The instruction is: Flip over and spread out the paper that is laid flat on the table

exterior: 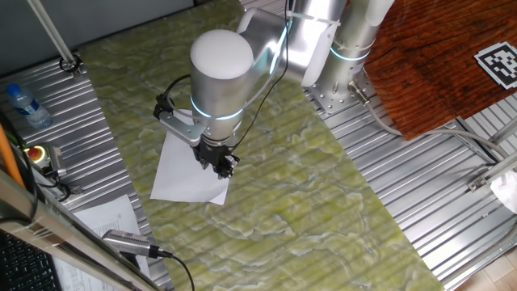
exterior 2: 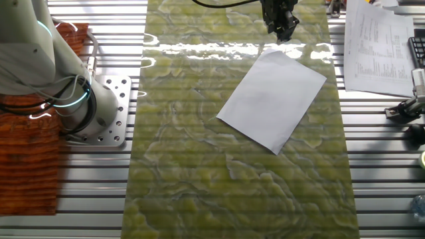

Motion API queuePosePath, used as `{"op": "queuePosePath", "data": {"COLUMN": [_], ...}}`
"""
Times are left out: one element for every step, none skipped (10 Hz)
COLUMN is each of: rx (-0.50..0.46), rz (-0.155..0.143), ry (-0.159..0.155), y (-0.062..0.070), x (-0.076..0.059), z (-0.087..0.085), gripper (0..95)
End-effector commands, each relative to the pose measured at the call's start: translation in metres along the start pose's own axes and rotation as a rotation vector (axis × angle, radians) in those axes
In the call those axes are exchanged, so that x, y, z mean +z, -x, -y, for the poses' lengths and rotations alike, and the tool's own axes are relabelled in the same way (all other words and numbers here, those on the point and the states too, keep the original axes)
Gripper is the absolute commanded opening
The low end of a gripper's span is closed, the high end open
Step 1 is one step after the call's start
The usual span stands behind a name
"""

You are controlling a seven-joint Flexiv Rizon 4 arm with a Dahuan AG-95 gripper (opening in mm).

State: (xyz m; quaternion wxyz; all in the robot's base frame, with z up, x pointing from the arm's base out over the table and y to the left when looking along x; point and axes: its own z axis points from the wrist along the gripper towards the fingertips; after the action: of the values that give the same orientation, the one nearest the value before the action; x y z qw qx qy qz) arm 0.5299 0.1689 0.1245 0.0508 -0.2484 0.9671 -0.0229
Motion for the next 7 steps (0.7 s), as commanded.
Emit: {"op": "queuePosePath", "data": {"rx": [0.000, 0.000, 0.000, 0.000, 0.392, 0.392, 0.395], "rz": [0.000, 0.000, 0.000, 0.000, -0.239, -0.238, -0.237], "ry": [0.000, 0.000, 0.000, 0.000, 0.061, 0.062, 0.062], "y": [0.000, 0.000, 0.000, 0.000, 0.014, 0.014, 0.014], "x": [0.000, 0.000, 0.000, 0.000, -0.042, -0.042, -0.042], "z": [0.000, 0.000, 0.000, 0.000, 0.086, 0.086, 0.086], "gripper": [38.0, 38.0, 38.0, 38.0, 38.0, 0.0, 0.0]}}
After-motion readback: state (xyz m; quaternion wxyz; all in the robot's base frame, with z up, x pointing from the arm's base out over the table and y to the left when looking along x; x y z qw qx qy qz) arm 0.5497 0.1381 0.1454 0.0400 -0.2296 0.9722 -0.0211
